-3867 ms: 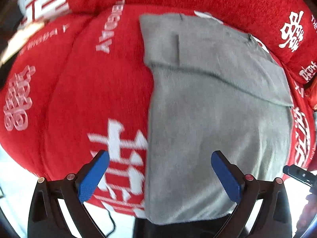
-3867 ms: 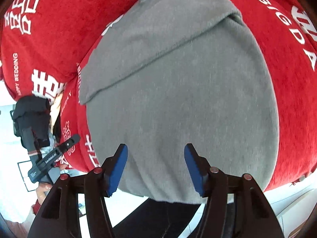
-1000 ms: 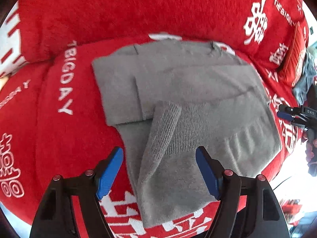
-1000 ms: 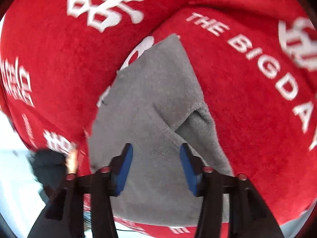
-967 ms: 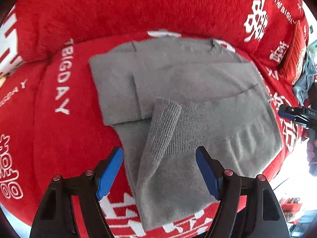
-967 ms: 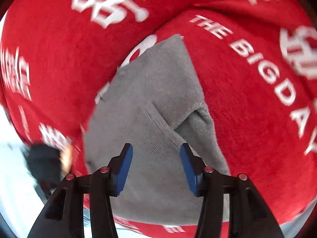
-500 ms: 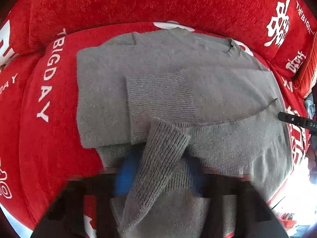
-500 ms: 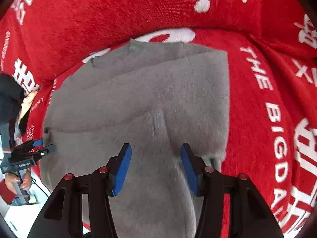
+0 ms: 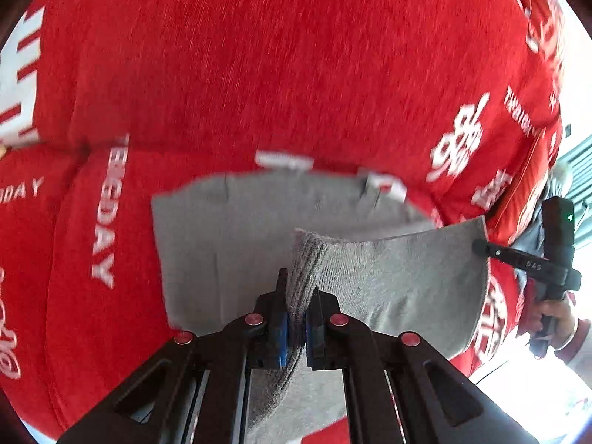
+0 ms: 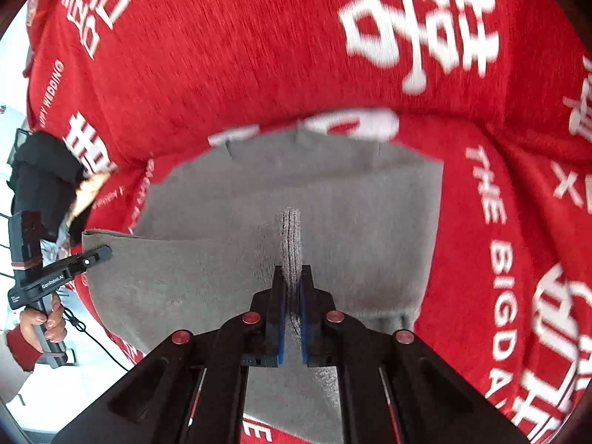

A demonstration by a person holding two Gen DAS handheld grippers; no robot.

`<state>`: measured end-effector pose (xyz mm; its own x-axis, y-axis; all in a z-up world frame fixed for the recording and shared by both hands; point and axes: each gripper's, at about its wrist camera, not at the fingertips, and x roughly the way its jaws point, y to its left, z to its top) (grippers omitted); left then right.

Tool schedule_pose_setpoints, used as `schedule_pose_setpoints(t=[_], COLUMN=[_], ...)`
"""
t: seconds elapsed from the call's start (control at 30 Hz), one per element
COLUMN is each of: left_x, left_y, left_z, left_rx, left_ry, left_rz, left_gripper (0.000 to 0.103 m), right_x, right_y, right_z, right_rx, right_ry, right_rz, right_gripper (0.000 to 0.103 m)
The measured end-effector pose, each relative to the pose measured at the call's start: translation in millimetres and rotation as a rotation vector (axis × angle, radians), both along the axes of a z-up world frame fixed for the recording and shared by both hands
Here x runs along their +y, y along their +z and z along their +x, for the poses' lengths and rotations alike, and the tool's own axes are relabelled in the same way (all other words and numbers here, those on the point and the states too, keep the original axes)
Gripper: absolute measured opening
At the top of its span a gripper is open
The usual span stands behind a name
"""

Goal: Fold small clothes

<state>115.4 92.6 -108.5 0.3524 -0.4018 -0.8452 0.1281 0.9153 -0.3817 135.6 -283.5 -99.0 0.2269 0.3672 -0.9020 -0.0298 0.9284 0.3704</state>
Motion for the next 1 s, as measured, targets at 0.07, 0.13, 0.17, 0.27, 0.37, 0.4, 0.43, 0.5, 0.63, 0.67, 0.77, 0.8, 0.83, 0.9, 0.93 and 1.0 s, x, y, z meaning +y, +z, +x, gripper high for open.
schedule_pose_setpoints(t=[0.07, 0.13, 0.17, 0.27, 0.37, 0.4, 0.43, 0.5, 0.63, 0.67, 0.77, 0.8, 0.83, 0.9, 0.93, 1.0], left_x=[-2.4, -4.1, -5.4, -11.0, -14.4, -15.4, -16.7, -19.8, -20.7, -20.1, -10.6, -5.5, -0.1, 9.1, 11.2, 11.3], left_y=[0.5, -6.5, -13.9, -45.0, -78.2, -89.0, -98.8, -115.3, -137.3, -139.2, -138.3, -136.9, -135.2, -123.9, -115.6, -99.9], left_z=[19.5, 40.3, 52.4, 85.5, 104.4, 108.9, 112.2, 116.6, 120.0, 120.5, 121.1, 121.3, 121.5, 117.8, 114.4, 106.7], left_rx=[-0.03, -0.04, -0.041, -0.014, 0.026, 0.04, 0.05, 0.056, 0.065, 0.064, 0.038, 0.041, 0.054, 0.059, 0.05, 0.028], left_ry=[0.005, 0.022, 0.032, 0.071, 0.107, 0.116, 0.124, 0.135, 0.163, 0.174, 0.261, 0.28, 0.291, 0.304, 0.297, 0.259], left_rz=[0.019, 0.025, 0.033, 0.074, 0.119, 0.137, 0.154, 0.205, 0.268, 0.282, 0.379, 0.378, 0.365, 0.362, 0.364, 0.348], left_gripper=[0.007, 0.007, 0.007, 0.007, 0.007, 0.007, 0.007, 0.007, 0.011, 0.028, 0.07, 0.07, 0.07, 0.07, 0.07, 0.07], right_x=[0.0, -0.9, 0.1, -1.6, -2.9, -2.6, -2.3, -2.2, -2.2, -2.0, -1.1, -1.3, -1.1, -1.3, -3.1, -8.9], right_y=[10.0, 13.5, 12.2, -4.5, -32.7, -44.1, -55.2, -75.9, -112.1, -116.6, -128.5, -130.8, -130.7, -129.5, -127.6, -122.3], right_z=[21.3, 47.2, 55.4, 88.5, 114.0, 120.3, 125.0, 130.5, 135.2, 135.4, 135.1, 134.7, 134.1, 133.6, 133.7, 133.8], right_rx=[-0.027, -0.056, -0.063, -0.067, -0.041, -0.028, -0.018, 0.003, 0.04, 0.045, 0.048, 0.046, 0.042, 0.044, 0.048, 0.058], right_ry=[0.024, 0.047, 0.05, 0.038, 0.023, 0.021, 0.021, 0.021, 0.017, 0.017, 0.019, 0.018, 0.018, 0.017, 0.008, -0.02], right_rz=[-0.016, -0.043, -0.049, -0.071, -0.082, -0.088, -0.101, -0.122, -0.155, -0.159, -0.181, -0.184, -0.188, -0.198, -0.209, -0.205], right_gripper=[0.006, 0.006, 0.006, 0.006, 0.006, 0.006, 0.006, 0.006, 0.006, 0.006, 0.007, 0.007, 0.007, 0.007, 0.007, 0.007])
